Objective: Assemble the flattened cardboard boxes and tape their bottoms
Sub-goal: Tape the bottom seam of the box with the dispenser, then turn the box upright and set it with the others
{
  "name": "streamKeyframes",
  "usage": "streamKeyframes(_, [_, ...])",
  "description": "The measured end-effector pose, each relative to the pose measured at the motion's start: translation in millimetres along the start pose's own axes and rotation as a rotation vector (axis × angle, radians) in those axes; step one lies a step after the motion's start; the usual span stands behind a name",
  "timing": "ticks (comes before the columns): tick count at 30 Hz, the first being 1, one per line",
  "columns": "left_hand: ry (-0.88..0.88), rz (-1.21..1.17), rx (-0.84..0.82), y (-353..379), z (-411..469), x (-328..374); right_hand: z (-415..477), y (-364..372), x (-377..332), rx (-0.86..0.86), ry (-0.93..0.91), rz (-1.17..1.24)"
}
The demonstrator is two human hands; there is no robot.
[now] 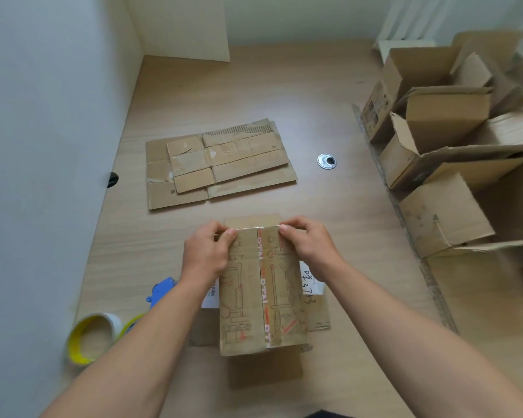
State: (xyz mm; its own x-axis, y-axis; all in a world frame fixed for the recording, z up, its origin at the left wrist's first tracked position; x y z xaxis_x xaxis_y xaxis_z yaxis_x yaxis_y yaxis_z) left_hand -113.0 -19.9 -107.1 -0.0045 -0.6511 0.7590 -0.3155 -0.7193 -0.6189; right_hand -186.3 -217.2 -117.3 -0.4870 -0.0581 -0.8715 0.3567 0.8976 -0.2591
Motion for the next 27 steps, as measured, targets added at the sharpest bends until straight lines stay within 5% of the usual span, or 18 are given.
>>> streamKeyframes(6, [0.243,-0.187,0.184,-32.6,-31.8,30.1,-38.8,-20.3,-36.6,0.024,-0.239,0.199])
streamKeyframes(14, [0.082,-0.633,0.202,-53.2,-80.5,54.1,-96.0,-23.8,-69.2,0.078,-0.447,0.241])
streamKeyframes(27, [0.195,-0.650,0.229,-53.0,-130.5,55.5,-132.9,-23.2,-59.6,-0.005,-0.379,0.135])
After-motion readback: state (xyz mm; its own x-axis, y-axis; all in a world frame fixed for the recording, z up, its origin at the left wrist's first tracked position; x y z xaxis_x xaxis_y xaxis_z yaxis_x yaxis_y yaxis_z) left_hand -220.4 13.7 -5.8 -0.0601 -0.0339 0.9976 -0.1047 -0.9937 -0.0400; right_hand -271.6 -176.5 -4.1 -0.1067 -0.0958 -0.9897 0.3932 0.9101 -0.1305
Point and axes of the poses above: each hand's wrist, its own z-axis towards the middle knuckle, its own y-axis out of the palm, x = y × z, the point moved 1 cm from there along z, towards the middle knuckle, and after that the axes turned 2 degrees about -z, right-handed, at the moved point
